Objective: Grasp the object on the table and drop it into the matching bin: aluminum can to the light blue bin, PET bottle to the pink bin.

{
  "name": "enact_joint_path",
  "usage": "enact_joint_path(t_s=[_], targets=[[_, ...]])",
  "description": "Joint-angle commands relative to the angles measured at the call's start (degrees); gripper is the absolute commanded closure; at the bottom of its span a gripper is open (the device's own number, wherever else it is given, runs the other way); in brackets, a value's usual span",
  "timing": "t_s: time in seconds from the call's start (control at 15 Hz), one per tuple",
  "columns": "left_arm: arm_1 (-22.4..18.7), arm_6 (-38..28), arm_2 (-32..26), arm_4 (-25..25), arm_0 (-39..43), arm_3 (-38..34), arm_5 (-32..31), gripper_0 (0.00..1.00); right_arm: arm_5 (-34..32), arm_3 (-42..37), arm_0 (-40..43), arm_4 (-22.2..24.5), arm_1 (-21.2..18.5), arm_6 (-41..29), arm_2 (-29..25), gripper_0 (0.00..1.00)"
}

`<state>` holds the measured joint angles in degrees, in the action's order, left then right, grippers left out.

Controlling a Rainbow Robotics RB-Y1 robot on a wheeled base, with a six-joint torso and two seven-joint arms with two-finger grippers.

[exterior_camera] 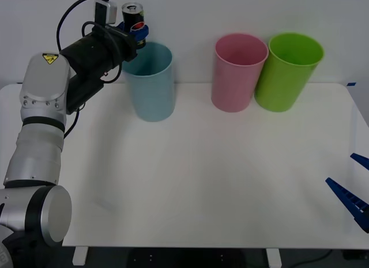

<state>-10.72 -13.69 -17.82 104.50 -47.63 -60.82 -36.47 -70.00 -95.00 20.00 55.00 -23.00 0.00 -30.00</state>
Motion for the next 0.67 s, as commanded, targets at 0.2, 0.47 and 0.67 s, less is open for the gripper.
enact_joint_path(t_s=[0.2,0.47,0.67], targets=[[0.1,0.2,0.2,0.0,0.1,0.0,0.0,1.0,0.0,0.0,0.0,0.0,0.0,0.0,0.0,0.0],[0.1,0.7,0.2,0.0,0.1,0.0,0.0,0.0,0.0,0.0,0.0,0.0,0.0,0.0,0.0,0.0],[0.1,1.2,0.3,-0.2,0.0,0.0,0.0,0.0,0.0,0.0,0.0,0.0,0.0,0.0,0.0,0.0]])
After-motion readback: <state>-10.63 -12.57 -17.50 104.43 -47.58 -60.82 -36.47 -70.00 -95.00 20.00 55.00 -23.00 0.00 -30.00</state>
